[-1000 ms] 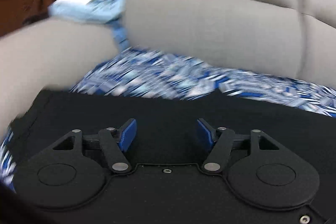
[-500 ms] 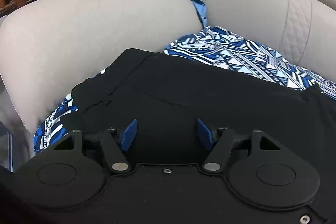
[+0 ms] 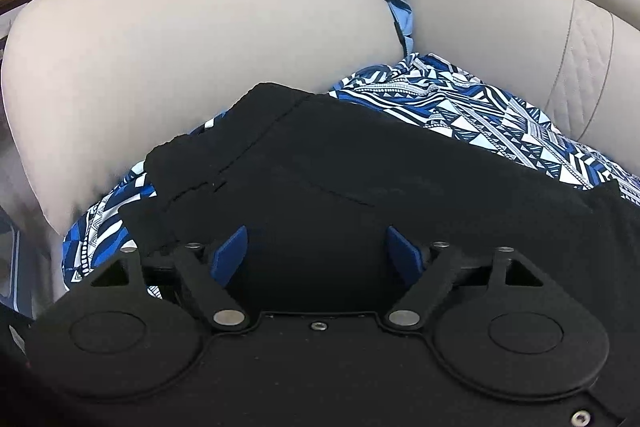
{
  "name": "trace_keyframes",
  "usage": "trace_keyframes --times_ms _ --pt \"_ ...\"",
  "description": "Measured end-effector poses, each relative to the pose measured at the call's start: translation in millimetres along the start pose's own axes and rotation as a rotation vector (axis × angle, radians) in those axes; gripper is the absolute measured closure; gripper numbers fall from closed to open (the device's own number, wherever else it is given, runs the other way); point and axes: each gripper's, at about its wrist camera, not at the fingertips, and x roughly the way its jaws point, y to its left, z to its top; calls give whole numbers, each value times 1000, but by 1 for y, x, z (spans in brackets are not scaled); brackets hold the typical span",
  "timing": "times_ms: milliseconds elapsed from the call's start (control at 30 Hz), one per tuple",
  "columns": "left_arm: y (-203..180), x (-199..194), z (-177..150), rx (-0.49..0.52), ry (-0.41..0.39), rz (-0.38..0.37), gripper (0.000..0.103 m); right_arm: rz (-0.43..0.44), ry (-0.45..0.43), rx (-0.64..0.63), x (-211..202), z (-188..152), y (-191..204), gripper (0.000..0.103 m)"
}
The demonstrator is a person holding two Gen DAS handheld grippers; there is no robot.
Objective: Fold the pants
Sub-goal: 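Grasp the pants edge with the right gripper while the left gripper hovers open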
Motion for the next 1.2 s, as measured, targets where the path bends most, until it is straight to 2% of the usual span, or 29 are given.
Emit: trace_keyframes --times_ms 133,167,233,367,500,600,700,767,867,933,1033,1200 --pt "1 1 1 -14 7 1 24 27 -2 -47 5 -2 11 68" --pt "2 1 1 -15 7 -2 23 32 2 -54 7 -2 13 72" --pt "2 1 -1 -15 5 -5 23 35 10 -57 10 -3 17 94" --pt "0 -1 -3 -9 6 4 22 93 2 -45 10 -6 38 95" --pt "-1 -3 -3 -15 13 7 22 271 -21 -164 -5 -27 111 95" --pt "-1 -3 -3 -15 19 4 22 468 25 -367 -25 -75 195 95" --pt "-1 -3 -2 -8 27 3 22 664 142 -616 -52 -141 263 95" --pt "0 -3 -1 -11 30 2 22 767 220 -794 -73 -192 295 95" --pt "-1 -3 -1 -8 31 4 22 879 299 -992 -100 -258 315 95" --pt "-1 -3 -1 -8 31 4 22 918 331 -1043 -109 -282 315 95" --pt "-1 -3 -1 -6 29 5 22 928 272 -1105 -126 -294 314 94" --pt "-1 -2 0 -9 40 7 21 954 299 -1088 -131 -294 308 94"
